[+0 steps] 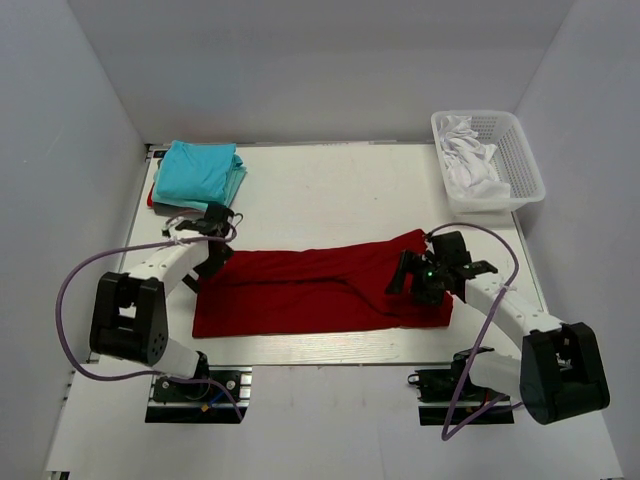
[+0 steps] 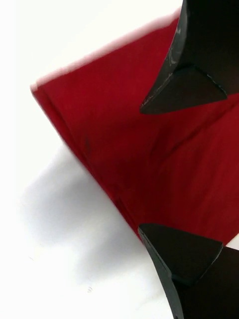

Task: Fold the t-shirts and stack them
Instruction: Rotate the tshirt 90 degrees

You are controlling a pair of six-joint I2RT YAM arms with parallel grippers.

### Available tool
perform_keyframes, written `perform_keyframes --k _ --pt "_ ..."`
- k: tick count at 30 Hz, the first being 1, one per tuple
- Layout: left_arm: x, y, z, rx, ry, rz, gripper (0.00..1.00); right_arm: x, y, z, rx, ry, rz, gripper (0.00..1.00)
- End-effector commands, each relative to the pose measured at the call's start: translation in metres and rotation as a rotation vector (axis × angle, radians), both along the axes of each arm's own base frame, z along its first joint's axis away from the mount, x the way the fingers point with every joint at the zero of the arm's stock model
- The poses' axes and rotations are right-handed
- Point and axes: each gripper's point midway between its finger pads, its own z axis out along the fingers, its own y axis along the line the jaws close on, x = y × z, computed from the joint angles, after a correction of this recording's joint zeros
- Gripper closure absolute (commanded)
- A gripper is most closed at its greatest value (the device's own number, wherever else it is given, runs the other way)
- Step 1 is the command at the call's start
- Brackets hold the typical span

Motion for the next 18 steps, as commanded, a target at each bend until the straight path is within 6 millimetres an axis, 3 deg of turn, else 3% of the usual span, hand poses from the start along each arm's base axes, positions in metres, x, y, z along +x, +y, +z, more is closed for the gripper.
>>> perform_keyframes --k 1,4,5,8,12,18 --pt "0.036 -0.018 0.045 -0.052 -0.121 -0.103 0.0 0.02 -0.004 0.036 -0.039 -0.094 0.005 0.1" --pt "0.053 -0.049 0.056 -0.181 -0.174 -0.27 0.0 0.034 -0.009 0.053 -0.063 -0.146 -0.023 0.1" --pt "0.068 -0.059 0.062 -0.215 -0.234 -0.308 0.0 0.035 -0.009 0.054 -0.066 -0.145 -0.025 0.1" --pt "0.076 -0.086 0.053 -0.322 -0.282 -0.428 0.0 0.033 -0.009 0.042 -0.069 -0.12 -0.039 0.1" --pt "0.064 -0.104 0.007 -0.392 -0.138 -0.471 0.0 0.026 -0.005 0.023 -0.048 -0.029 -0.062 0.1" --pt "0.032 -0.111 -0.033 -0.417 -0.004 -0.475 0.0 0.028 -0.002 0.002 -0.048 0.036 -0.065 0.1"
